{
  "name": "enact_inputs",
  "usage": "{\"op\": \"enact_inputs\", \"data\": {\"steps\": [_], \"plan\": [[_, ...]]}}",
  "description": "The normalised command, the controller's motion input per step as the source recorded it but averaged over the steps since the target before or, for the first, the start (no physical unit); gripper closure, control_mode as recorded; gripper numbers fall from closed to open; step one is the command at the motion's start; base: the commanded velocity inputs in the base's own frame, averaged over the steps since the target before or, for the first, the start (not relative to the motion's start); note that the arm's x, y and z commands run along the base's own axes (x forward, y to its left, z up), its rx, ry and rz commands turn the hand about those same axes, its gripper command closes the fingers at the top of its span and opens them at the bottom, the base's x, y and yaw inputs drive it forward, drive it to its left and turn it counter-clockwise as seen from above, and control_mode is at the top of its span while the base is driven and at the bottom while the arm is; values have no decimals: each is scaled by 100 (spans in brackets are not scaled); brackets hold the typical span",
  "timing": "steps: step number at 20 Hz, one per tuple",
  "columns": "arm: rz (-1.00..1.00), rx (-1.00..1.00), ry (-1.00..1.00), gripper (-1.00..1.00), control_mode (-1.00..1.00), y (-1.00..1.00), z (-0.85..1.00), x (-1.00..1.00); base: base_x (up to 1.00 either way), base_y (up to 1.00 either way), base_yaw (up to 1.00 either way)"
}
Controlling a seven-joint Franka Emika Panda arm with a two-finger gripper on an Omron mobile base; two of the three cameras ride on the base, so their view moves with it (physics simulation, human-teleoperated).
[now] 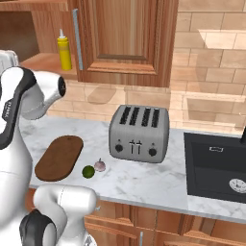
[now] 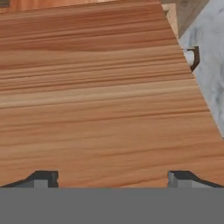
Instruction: Open the cabinet. Place the bowl and condiment on the counter. Then place the lime and garlic on the cutting board.
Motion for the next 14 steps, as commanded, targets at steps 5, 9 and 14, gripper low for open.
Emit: {"op": "enact_inputs", "data": {"steps": [5,9,14], "plan": [[17,0,0,-100,-100,32,-13,28,0,0,0],[15,0,-2,-100,-100,30,-4,10,0,0,0],[15,0,-2,-100,-100,30,-1,11,0,0,0]]}}
